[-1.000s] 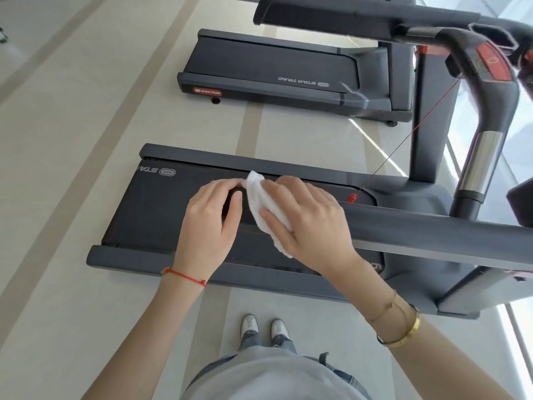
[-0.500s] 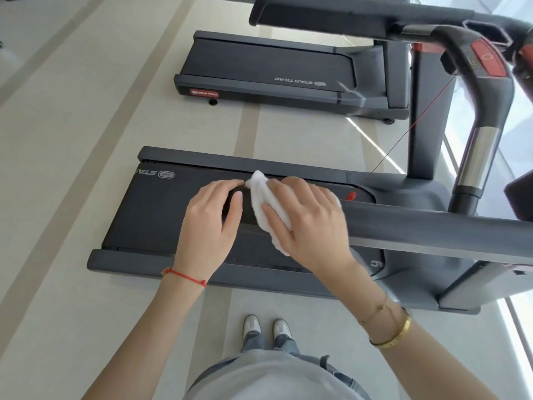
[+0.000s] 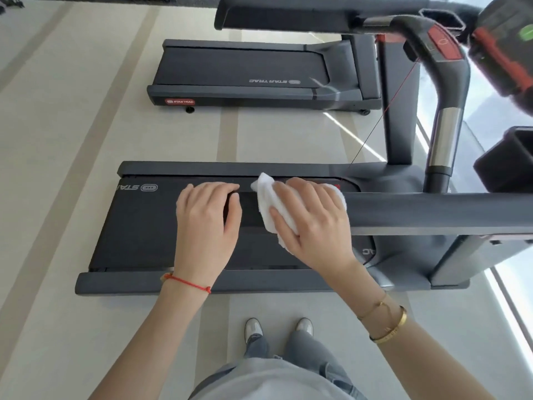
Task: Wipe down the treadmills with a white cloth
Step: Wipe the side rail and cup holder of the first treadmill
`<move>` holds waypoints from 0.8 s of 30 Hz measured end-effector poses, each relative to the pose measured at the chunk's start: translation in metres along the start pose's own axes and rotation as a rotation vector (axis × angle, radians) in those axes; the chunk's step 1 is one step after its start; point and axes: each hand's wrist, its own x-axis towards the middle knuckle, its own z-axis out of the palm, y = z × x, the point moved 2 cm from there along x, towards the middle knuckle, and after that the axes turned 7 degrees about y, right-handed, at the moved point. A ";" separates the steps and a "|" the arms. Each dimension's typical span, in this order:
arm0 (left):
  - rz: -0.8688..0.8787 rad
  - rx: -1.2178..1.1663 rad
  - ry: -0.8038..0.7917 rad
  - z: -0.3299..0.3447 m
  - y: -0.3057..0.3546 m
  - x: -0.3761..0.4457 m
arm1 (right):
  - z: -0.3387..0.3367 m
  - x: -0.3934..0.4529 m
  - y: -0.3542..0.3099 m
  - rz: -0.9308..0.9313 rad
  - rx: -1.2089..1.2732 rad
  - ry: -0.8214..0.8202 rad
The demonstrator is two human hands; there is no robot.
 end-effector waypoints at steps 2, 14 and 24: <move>0.035 0.031 -0.003 0.005 0.010 0.002 | -0.011 -0.003 0.018 0.050 -0.027 0.023; 0.141 0.099 -0.073 0.049 0.085 0.001 | -0.037 -0.015 0.076 0.132 -0.057 0.078; 0.135 0.088 -0.058 0.097 0.165 -0.006 | -0.088 -0.039 0.166 0.116 -0.080 0.113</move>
